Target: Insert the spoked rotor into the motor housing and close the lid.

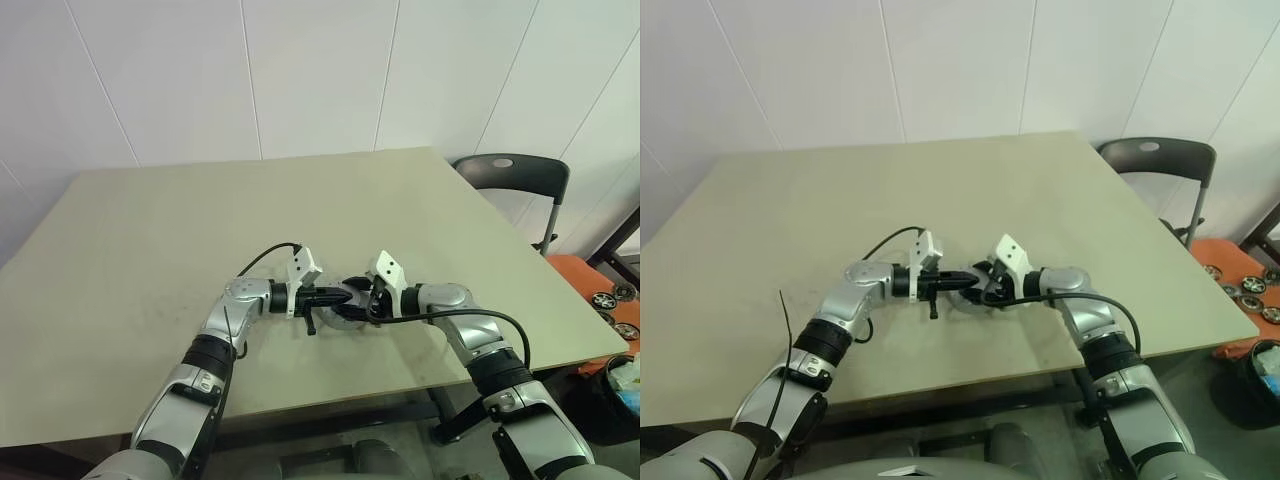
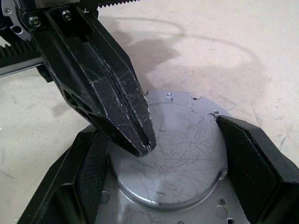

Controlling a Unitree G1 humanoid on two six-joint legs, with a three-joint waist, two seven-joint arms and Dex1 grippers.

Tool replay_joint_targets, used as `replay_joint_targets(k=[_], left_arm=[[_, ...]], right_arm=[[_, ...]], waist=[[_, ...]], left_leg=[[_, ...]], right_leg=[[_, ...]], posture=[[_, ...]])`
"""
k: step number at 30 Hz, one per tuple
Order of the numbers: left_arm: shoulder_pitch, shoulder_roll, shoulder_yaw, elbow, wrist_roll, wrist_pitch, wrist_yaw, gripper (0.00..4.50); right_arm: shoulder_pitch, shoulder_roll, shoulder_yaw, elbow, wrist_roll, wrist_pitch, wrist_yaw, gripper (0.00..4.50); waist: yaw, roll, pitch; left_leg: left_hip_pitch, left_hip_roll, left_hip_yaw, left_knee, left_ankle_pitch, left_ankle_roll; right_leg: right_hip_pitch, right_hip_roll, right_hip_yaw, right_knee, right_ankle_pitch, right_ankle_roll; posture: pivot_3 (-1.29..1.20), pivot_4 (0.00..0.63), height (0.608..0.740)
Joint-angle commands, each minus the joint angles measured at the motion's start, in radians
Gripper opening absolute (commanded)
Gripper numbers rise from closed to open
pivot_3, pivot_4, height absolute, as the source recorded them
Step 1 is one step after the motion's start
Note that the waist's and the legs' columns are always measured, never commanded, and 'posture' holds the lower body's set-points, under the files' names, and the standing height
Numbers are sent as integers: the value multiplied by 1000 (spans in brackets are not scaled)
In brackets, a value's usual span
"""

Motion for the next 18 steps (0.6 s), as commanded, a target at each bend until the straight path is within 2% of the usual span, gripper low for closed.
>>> replay_joint_targets(k=[1, 11, 18], left_arm=[[-24, -5, 14, -26, -13, -20, -1, 30], [-6, 6, 2, -32, -8, -2, -14, 30], [-6, 11, -12, 66, 51, -65, 30, 30]], right_arm=[[49, -38, 30, 96, -88, 45, -51, 3234], [46, -40, 43, 87, -91, 42, -51, 3234], [43, -41, 43, 83, -91, 45, -57, 3234]], waist=[[0, 0, 0], [0, 0, 0], [0, 0, 0]], left_leg=[[0, 0, 0, 0, 0, 0], [0, 2, -1, 0, 0, 0], [0, 2, -2, 0, 0, 0]], right_leg=[[0, 0, 0, 0, 0, 0], [-1, -1, 0, -1, 0, 0], [-1, -1, 0, -2, 0, 0]], posture=[[0, 0, 740], [0, 0, 740], [0, 0, 740]])
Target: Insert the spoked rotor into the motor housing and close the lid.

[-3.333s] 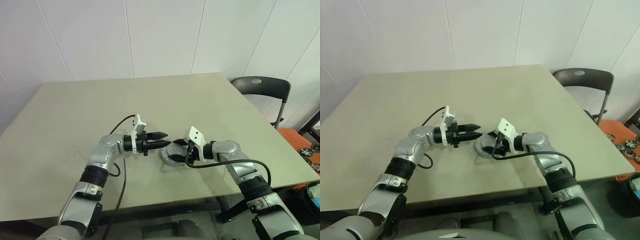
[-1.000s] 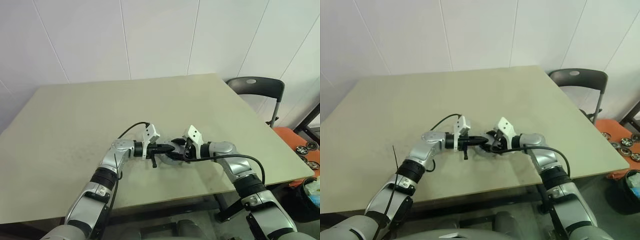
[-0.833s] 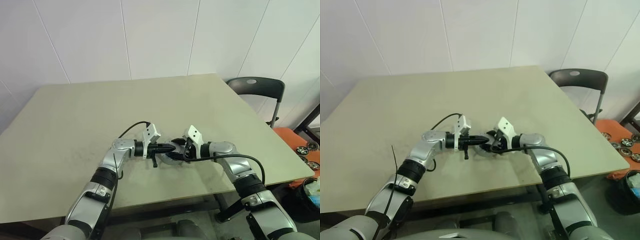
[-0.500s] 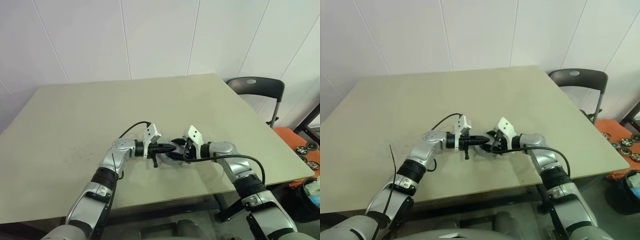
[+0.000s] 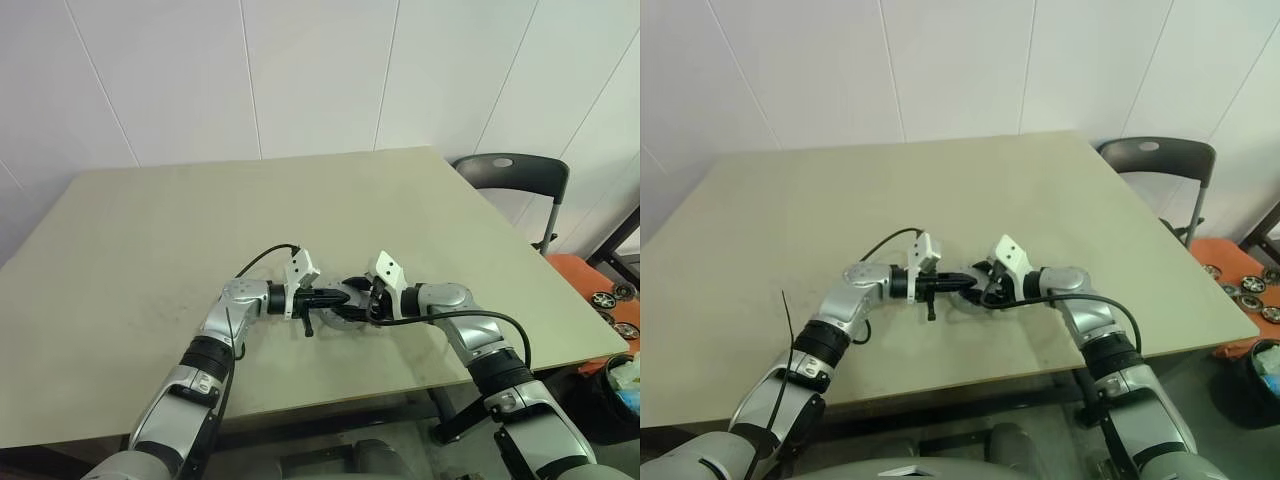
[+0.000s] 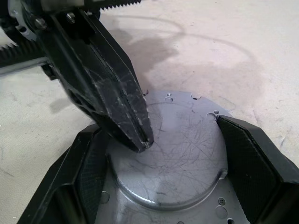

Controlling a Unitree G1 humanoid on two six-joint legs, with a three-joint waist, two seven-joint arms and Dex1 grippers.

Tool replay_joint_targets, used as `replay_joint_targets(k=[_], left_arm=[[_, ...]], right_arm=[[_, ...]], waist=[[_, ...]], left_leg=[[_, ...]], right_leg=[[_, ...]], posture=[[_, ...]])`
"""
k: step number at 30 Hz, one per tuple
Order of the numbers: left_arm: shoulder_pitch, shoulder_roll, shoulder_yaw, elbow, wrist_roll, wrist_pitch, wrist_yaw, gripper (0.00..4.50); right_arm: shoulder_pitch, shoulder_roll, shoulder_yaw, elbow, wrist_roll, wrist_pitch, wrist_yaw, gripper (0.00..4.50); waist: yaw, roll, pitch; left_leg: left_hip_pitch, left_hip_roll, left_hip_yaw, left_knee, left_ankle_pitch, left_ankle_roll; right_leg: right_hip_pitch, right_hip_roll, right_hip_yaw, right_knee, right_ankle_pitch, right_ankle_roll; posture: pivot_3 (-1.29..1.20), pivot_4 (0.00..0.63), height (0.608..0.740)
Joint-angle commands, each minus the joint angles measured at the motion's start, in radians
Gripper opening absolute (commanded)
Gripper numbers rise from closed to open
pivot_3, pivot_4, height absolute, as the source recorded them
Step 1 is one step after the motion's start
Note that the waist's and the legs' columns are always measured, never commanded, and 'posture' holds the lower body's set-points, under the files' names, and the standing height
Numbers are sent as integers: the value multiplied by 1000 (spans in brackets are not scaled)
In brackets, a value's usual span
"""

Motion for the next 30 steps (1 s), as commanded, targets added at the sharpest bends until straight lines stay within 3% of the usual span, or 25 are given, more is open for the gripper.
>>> replay_joint_targets(k=[1, 11, 30], left_arm=[[-15, -1, -11, 42, 33, -36, 21, 30], [-31, -19, -11, 81, 40, -67, 34, 30], [-23, 7, -46, 96, 90, -102, 28, 30]], right_arm=[[44, -34, 30, 85, -90, 56, -56, 3234], [49, -41, 28, 72, -87, 64, -60, 3234], [47, -43, 28, 67, -83, 78, -52, 3234]], waist=[[0, 0, 0], [0, 2, 0], [-1, 2, 0]], left_leg=[[0, 0, 0, 0, 0, 0], [-1, 2, -1, 0, 0, 0], [-1, 4, -2, -2, -2, -4]], right_leg=[[0, 0, 0, 0, 0, 0], [3, -2, -4, -13, 0, 0], [4, -3, -7, -16, 0, 0]], posture=[[0, 0, 740], [0, 0, 740], [0, 0, 740]])
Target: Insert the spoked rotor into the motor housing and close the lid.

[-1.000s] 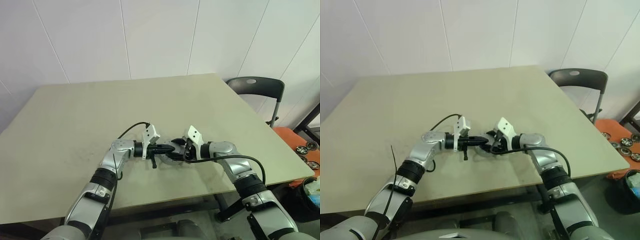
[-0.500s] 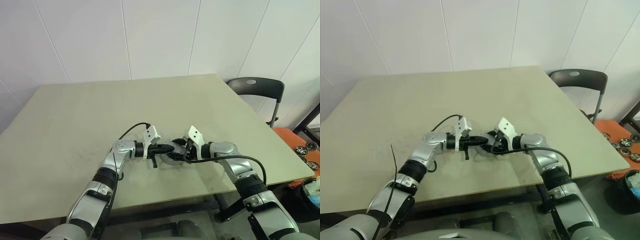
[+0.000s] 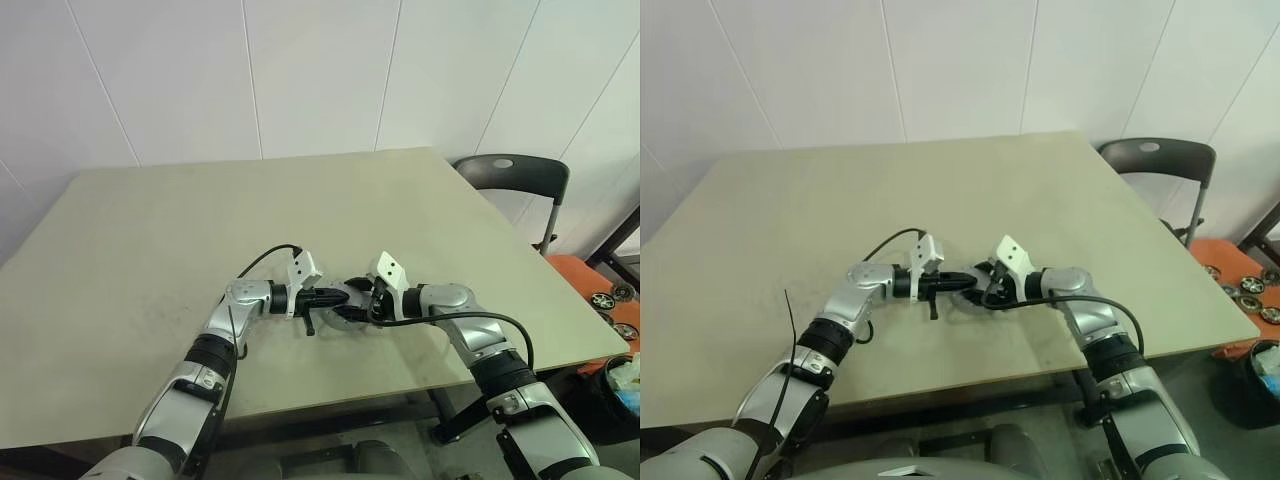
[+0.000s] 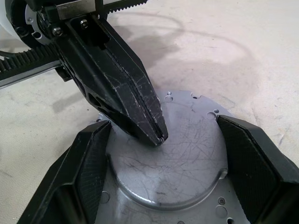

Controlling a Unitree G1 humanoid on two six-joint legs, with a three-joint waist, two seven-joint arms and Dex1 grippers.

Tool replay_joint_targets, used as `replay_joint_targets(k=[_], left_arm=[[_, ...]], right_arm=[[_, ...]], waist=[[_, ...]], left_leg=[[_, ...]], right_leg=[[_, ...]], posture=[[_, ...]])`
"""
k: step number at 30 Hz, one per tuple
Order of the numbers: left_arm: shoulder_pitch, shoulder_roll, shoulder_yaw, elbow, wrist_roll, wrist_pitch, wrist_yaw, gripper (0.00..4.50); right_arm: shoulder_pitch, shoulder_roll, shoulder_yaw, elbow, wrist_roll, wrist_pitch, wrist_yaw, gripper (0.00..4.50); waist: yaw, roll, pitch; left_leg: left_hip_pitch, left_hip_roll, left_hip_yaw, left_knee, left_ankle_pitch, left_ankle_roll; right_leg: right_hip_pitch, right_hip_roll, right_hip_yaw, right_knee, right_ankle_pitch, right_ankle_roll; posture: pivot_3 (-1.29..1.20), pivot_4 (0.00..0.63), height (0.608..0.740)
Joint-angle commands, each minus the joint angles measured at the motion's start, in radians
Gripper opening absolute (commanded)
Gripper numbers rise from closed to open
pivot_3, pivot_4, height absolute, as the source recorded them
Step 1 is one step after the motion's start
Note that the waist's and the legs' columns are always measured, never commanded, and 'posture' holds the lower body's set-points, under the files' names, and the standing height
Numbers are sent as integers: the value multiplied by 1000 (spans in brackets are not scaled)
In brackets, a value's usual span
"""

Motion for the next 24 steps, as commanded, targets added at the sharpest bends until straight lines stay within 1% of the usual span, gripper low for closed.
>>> replay_joint_targets(k=[1, 6, 8, 9, 10, 11, 13, 14, 21, 23, 24], left_arm=[[5, 13, -25, 34, 45, -6, 11, 30], [6, 9, -28, 33, 47, -6, 12, 30], [5, 8, -30, 37, 51, -8, 17, 30], [4, 8, -29, 39, 52, -9, 18, 30], [4, 7, -29, 40, 52, -10, 18, 30], [3, 7, -29, 40, 53, -10, 18, 30], [3, 6, -28, 40, 53, -10, 18, 30], [3, 6, -27, 39, 52, -9, 17, 30], [3, 0, -21, 33, 45, -4, 18, 30], [3, -1, -20, 33, 44, -4, 18, 0], [3, -1, -19, 33, 44, -4, 18, 0]], right_arm=[[39, -33, 28, 90, -83, 59, -45, 3234], [39, -34, 26, 94, -82, 58, -47, 3234], [42, -36, 25, 92, -82, 58, -47, 3234], [43, -35, 25, 92, -82, 58, -47, 3234], [43, -35, 25, 92, -82, 58, -47, 3234], [43, -35, 25, 92, -83, 58, -48, 3234], [44, -35, 25, 88, -79, 64, -44, 3234], [45, -36, 25, 84, -75, 67, -38, 3234], [47, -42, 30, 79, -76, 40, -19, 3234], [47, -43, 31, 77, -78, 42, -22, 3974], [45, -41, 28, 76, -75, 53, -27, 4198]], waist=[[0, 0, 0], [0, 1, 0], [-1, 4, 0], [-1, 10, -1], [-1, 12, -1], [-1, 12, -3], [0, 11, -5], [0, 11, -5], [0, 16, -6], [1, 17, -6], [2, 17, -6]], left_leg=[[0, 0, 0, 0, 0, 0], [-1, 1, 0, 0, 0, 0], [-1, 2, -1, 0, 0, 0], [-2, 6, -1, -1, 0, 0], [-3, 12, -1, -2, 0, 0], [-3, 13, -1, -4, 0, 0], [-2, 13, 2, -11, 0, 0], [-1, 13, 3, -12, 0, 0], [-3, 16, 1, -14, 0, 0], [-4, 17, 1, -14, 0, 0], [-5, 17, 0, -14, 0, 0]], right_leg=[[0, 0, 0, 0, 0, 0], [0, -1, -3, -2, 0, 0], [0, -1, -4, -5, 0, 0], [2, 0, -8, -10, 0, 0], [6, 1, -15, -20, 0, 0], [10, -2, -21, -24, 0, 0], [11, -11, -27, -27, 0, 0], [10, -13, -29, -27, 0, 0], [11, -14, -39, -32, 0, 0], [11, -16, -44, -34, 0, 0], [11, -16, -46, -35, 0, 0]], posture=[[0, 0, 740], [0, 0, 740], [0, 0, 740], [0, 0, 740], [0, 0, 740], [0, 0, 740], [0, 0, 740], [0, 0, 740], [0, 0, 740], [0, 0, 740], [0, 0, 740]])
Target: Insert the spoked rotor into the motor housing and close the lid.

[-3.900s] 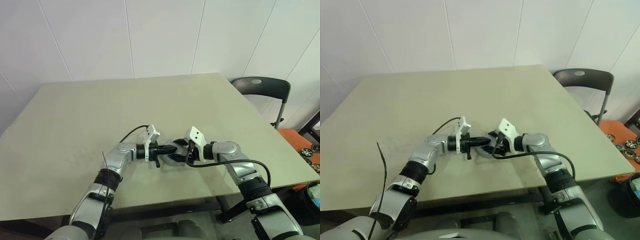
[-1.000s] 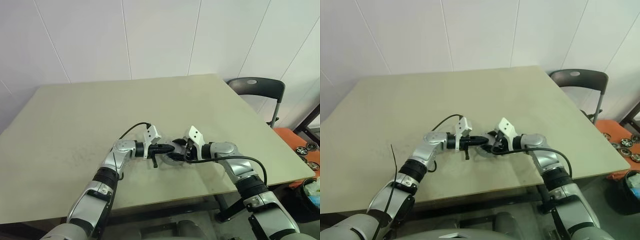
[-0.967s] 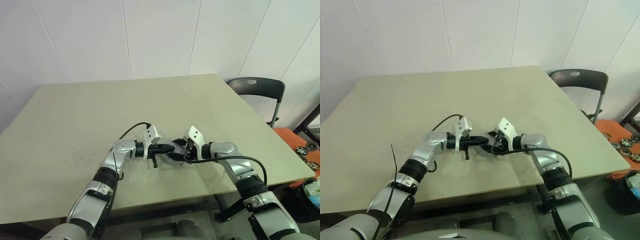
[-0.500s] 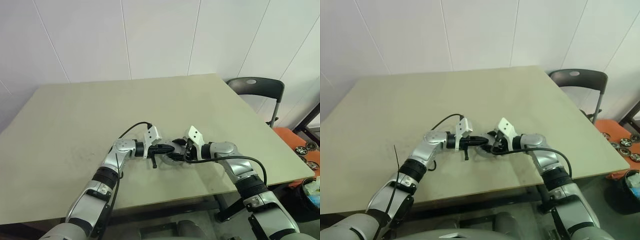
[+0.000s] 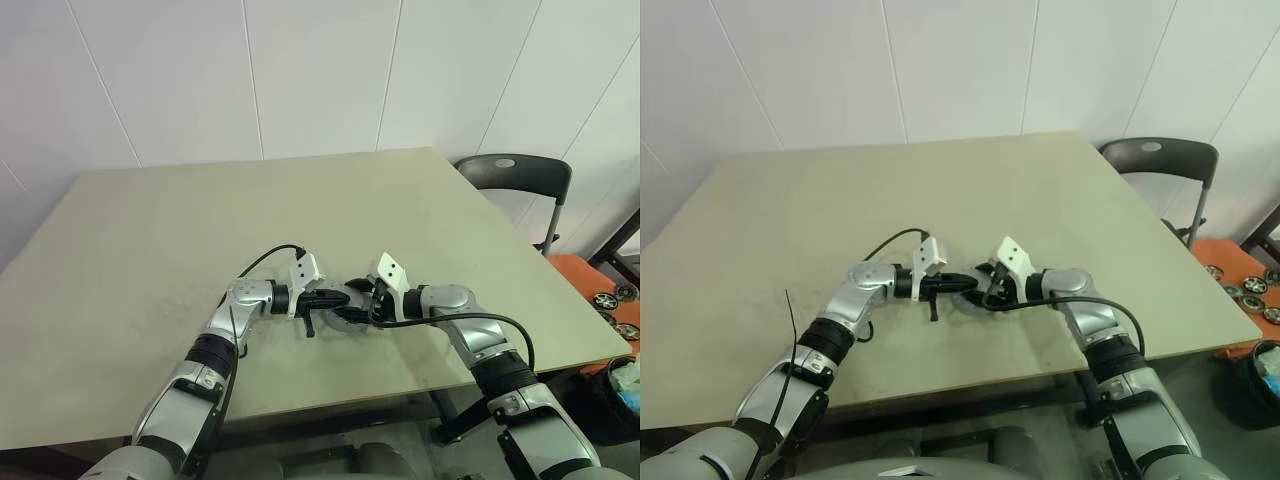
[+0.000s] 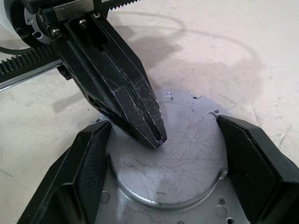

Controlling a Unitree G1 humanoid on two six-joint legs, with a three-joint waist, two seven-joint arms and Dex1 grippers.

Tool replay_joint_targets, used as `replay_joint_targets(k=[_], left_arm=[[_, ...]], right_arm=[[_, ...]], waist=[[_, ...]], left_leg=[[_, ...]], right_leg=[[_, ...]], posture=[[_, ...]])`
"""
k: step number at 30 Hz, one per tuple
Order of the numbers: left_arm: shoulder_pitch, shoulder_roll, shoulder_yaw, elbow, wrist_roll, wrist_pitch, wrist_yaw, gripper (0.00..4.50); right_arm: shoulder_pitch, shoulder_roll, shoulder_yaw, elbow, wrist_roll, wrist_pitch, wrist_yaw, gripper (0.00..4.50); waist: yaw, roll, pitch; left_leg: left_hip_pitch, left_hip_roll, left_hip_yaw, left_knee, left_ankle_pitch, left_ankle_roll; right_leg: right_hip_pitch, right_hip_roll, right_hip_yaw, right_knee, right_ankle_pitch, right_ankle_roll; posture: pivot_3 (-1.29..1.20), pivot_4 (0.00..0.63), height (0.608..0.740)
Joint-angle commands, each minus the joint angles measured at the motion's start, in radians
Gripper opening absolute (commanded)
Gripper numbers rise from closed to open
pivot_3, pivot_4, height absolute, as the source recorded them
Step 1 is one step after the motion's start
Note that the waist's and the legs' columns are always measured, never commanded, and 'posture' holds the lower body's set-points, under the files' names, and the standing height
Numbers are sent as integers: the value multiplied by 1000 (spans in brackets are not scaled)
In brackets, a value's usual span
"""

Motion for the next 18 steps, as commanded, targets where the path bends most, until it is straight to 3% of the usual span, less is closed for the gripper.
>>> replay_joint_targets(k=[1, 9, 12, 18], left_arm=[[4, 4, -12, 26, 25, 17, 13, 0], [4, 4, -8, 24, 25, 19, 11, 0], [1, 4, -7, 25, 25, 19, 9, 0], [-7, 3, -4, 38, 25, 15, 5, 0]], right_arm=[[40, -30, 24, 74, -65, 71, -26, 4479], [61, -82, 18, -30, -22, 134, 72, 4479], [66, -118, -25, -77, 25, 137, 123, 4479], [58, -162, -65, -55, 25, 115, 141, 4479]], waist=[[2, 0, 0], [8, -4, 0], [23, -5, -2], [57, -6, -1]], left_leg=[[0, 0, 0, 0, 0, 0], [4, -4, 1, -1, 0, 0], [4, -16, 1, -3, 1, 2], [-10, -21, 2, -2, 1, 2]], right_leg=[[0, -1, -1, 0, 0, 0], [-2, -5, -1, 11, 0, 0], [-12, -11, -1, 22, 0, 2], [-25, -14, -1, 26, 4, 2]], posture=[[0, 0, 740], [0, 0, 740], [0, 0, 740], [0, 0, 740]])
